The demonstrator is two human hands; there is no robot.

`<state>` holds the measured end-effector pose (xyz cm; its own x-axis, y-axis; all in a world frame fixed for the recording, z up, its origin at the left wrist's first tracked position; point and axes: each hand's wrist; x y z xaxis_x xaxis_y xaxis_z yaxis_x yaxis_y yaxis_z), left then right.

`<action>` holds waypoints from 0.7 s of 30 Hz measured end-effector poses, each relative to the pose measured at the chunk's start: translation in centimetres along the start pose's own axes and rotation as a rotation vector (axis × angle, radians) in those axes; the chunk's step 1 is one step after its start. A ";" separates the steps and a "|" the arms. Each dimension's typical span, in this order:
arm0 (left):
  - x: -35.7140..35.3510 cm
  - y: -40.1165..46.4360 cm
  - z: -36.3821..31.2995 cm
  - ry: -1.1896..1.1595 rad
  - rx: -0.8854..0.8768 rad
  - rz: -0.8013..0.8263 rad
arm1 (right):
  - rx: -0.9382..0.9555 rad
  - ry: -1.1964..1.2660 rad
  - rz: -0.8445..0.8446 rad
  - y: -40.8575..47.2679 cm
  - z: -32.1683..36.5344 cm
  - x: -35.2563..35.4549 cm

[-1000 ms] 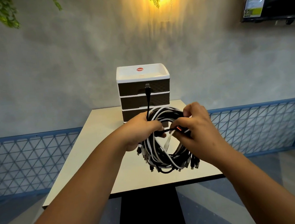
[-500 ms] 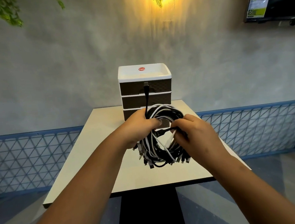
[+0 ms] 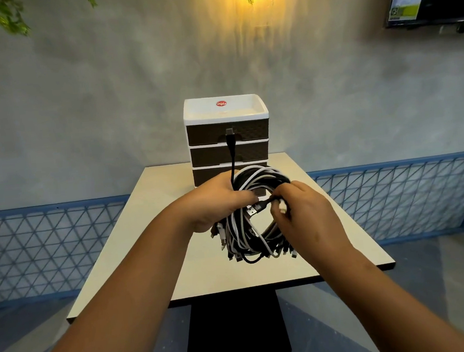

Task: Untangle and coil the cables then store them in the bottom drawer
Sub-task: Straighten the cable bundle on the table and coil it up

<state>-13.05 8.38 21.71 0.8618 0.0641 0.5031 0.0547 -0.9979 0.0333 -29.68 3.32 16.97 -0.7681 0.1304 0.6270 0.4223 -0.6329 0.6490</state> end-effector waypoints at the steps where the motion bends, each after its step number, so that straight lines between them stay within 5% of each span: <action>1: 0.0 0.0 0.1 0.000 0.008 -0.004 | -0.004 0.012 -0.008 0.1 -0.1 -0.1; 5: 0.2 0.2 0.4 -0.077 0.105 -0.125 | 0.008 0.325 -0.007 0.6 -0.9 1.2; 12: -1.3 1.1 0.2 -0.146 0.208 -0.335 | 0.391 -0.080 -0.020 -1.2 0.0 0.4; 21: -1.0 0.8 -0.2 -0.295 0.105 -0.440 | 0.396 0.116 -0.073 -2.0 -0.7 2.1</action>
<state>-14.00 7.53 21.37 0.8504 0.4881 0.1967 0.4795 -0.8727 0.0924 -32.54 4.30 16.69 -0.8426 0.0630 0.5348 0.4995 -0.2795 0.8199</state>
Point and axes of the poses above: each hand's wrist, its own y-axis towards the middle knuckle, its own x-axis out of the back of the hand, z = x × y, and after that the axes turned 7 degrees about y, right-handed
